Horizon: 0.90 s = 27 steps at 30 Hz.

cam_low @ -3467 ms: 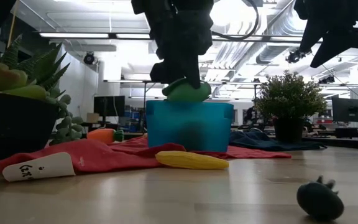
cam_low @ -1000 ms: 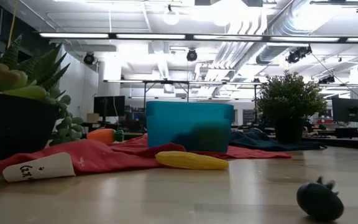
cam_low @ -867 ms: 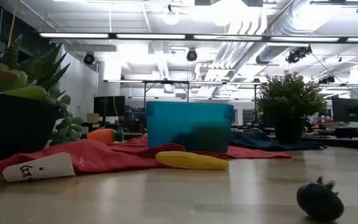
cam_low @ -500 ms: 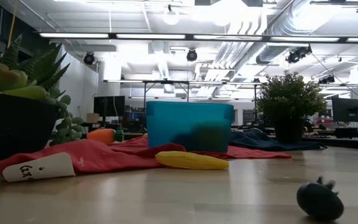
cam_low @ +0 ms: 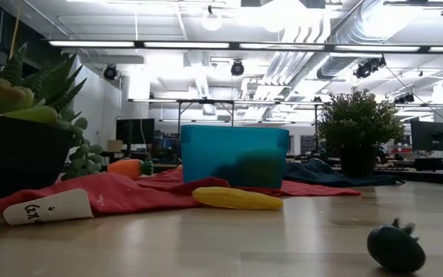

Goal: Pick and placing Produce into tupperware
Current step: Put the right blueberry into the blue bin

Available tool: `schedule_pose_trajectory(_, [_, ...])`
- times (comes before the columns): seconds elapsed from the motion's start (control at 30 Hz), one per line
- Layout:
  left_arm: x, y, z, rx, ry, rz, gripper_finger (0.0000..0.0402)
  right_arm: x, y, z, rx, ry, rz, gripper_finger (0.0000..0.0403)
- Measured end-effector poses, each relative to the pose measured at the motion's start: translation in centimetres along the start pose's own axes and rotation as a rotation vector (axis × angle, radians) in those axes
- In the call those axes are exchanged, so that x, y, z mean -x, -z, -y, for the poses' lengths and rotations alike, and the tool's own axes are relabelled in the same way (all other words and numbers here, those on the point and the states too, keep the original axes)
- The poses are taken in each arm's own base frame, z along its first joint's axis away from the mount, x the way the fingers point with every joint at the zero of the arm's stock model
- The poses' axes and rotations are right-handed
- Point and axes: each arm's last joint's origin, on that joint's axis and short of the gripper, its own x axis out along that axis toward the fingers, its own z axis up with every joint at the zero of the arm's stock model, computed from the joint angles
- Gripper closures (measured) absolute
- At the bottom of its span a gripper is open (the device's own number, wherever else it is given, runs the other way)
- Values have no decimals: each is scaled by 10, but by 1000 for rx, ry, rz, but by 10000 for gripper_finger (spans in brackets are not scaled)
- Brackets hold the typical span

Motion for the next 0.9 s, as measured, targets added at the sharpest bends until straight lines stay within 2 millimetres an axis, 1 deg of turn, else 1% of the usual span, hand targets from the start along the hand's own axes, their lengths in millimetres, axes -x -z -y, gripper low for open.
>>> schedule_pose_trajectory(0.13, [0,2,-1,-33,6,-37,236,-3,-4,-12,-6,73,6,156])
schedule_pose_trajectory(0.27, [0,4,-3,-49,-1,-80,236,6,-14,-28,-40,77,-2,156])
schedule_pose_trajectory(0.43, [0,5,-3,-97,20,-110,236,25,-28,-36,-34,83,12,156])
schedule_pose_trajectory(0.63, [0,5,-2,-140,24,-110,236,51,-36,-43,-40,50,-7,156])
schedule_pose_trajectory(0.73, [0,5,-2,-157,25,-110,236,66,-38,-47,-57,5,-29,156])
schedule_pose_trajectory(0.9, [0,5,-2,-156,28,-108,236,90,-46,-41,-70,-80,-53,156])
